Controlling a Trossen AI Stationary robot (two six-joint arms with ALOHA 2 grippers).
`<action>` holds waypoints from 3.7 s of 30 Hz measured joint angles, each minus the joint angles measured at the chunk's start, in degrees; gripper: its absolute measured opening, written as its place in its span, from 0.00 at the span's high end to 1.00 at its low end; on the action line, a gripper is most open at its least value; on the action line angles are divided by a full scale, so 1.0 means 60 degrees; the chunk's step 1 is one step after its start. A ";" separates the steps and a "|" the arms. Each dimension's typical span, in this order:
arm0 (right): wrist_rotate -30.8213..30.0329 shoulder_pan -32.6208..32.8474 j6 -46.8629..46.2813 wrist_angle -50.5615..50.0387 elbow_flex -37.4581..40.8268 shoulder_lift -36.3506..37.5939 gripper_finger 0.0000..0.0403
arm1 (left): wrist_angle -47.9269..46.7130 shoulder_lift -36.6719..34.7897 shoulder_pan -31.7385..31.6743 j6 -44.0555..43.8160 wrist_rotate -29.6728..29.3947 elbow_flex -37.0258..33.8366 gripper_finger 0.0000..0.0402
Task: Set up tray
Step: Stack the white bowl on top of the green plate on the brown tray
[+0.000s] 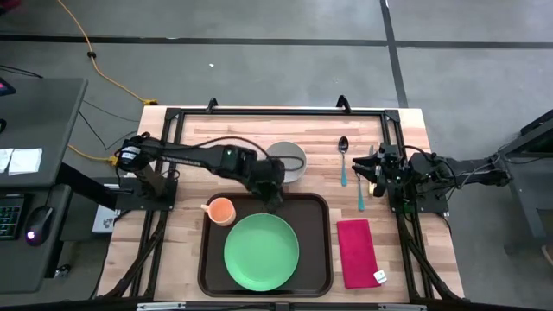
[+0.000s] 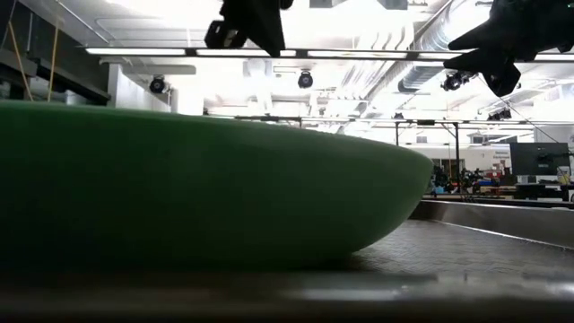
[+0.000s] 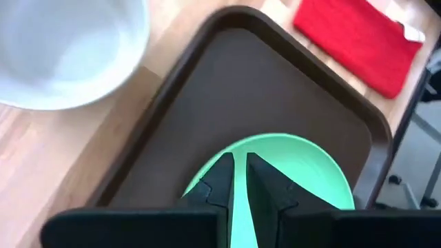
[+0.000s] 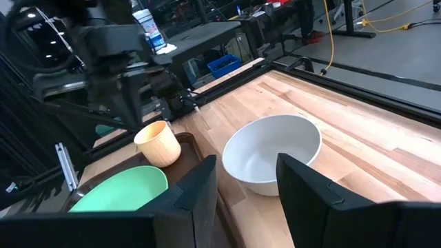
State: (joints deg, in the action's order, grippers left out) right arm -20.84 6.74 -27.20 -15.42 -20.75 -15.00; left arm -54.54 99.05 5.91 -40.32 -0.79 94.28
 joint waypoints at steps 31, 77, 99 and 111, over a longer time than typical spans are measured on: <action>-0.0004 0.0003 0.0029 0.0000 0.0000 -0.0004 0.68 | 0.0105 0.0006 -0.2445 0.1808 0.0569 -0.0004 0.83; -0.0005 0.0002 0.0004 0.0027 0.0000 -0.0004 0.68 | 0.0159 0.0039 -0.3690 0.4681 0.0314 -0.0011 0.59; -0.0058 0.0002 0.0025 0.0025 0.0000 -0.0004 0.68 | -0.0465 0.0554 -0.4060 0.3776 0.0649 -0.0018 0.42; -0.0087 0.0000 0.0025 0.0029 0.0000 -0.0004 0.68 | -0.0691 0.1516 -0.4628 0.2561 0.1374 -0.0018 0.42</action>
State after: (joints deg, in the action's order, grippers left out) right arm -21.37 6.74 -27.05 -15.25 -20.75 -15.03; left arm -58.68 108.15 -21.86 -24.95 7.45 94.17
